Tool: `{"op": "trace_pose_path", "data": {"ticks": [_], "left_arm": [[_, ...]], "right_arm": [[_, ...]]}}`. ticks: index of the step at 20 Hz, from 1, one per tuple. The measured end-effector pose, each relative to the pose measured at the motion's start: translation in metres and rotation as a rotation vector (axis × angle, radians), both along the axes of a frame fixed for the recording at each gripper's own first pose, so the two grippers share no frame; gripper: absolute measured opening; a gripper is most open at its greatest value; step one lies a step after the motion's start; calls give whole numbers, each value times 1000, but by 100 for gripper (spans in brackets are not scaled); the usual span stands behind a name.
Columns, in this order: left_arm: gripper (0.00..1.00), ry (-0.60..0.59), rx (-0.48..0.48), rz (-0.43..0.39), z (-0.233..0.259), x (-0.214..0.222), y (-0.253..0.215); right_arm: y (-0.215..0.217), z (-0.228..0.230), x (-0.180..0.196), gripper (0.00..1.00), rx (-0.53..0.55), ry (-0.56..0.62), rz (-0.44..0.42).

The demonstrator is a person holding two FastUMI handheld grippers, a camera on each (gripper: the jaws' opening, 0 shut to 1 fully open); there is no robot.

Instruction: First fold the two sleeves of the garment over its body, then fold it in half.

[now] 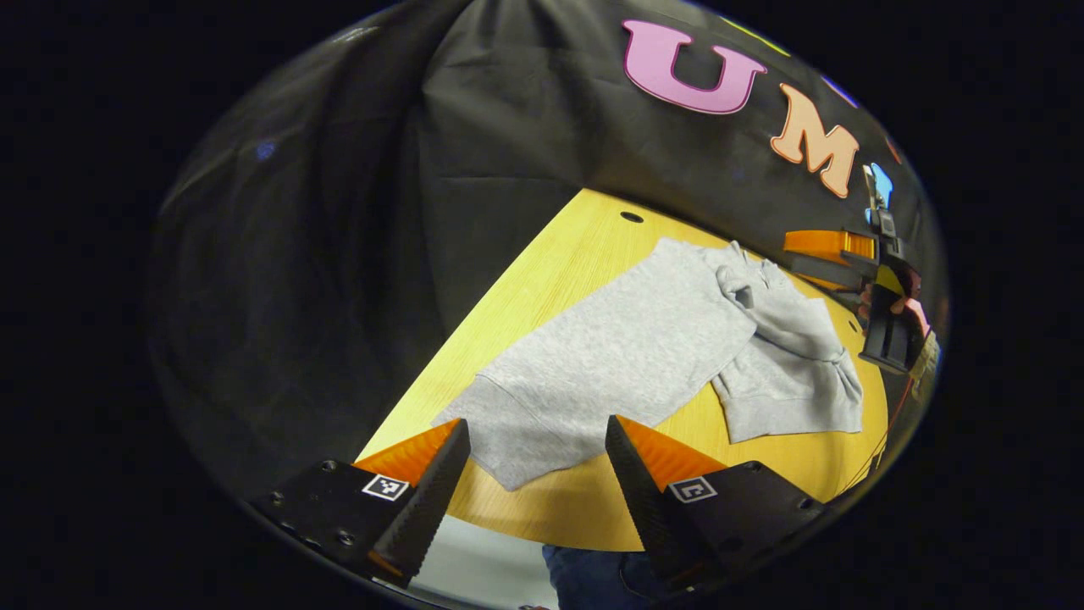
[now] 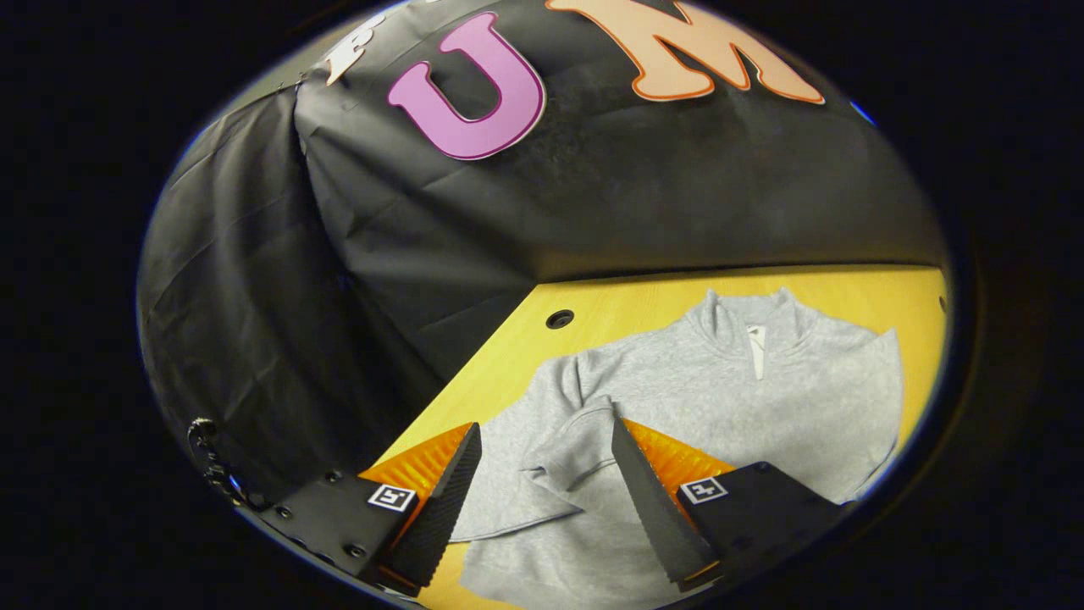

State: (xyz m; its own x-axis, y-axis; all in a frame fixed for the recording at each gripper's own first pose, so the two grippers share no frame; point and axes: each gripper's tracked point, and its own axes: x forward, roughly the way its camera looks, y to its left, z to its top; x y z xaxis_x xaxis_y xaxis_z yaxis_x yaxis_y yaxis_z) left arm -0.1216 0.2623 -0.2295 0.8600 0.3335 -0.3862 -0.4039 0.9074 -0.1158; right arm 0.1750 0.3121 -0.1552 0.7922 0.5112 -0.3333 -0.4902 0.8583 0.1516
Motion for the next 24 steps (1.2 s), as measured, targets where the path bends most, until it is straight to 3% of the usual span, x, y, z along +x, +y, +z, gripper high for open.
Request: {"op": "trace_pose_path", "data": {"ticks": [1,2,12,13,14,17,18,19,20,24], "left_arm": [[95,3,4,1,-2,2,2],[95,10,6,3,-6,3,3],[94,82,46,2,-36,5,4],[94,86,61,0,-36,5,5],[94,92,74,2,-38,4,5],[90,112,102,-9,-37,5,6],[88,120,103,-5,-39,4,8],[79,111,99,4,-35,6,9],[74,109,91,12,-36,8,10],[46,106,95,-9,-34,13,10]], "right_arm": [[-5,3,-3,92,-15,-12,-4],[-10,7,-7,97,-21,-23,-8],[-70,42,-38,97,-82,-121,-60],[-77,44,-42,93,-79,-124,-70],[-84,46,-46,98,-76,-125,-79],[-107,48,-60,97,-89,-133,-118],[-114,51,-67,97,-88,-142,-130],[-120,53,-74,93,-86,-146,-142],[-127,54,-81,97,-89,-146,-155],[-155,51,-108,97,-136,-144,-197]]}}
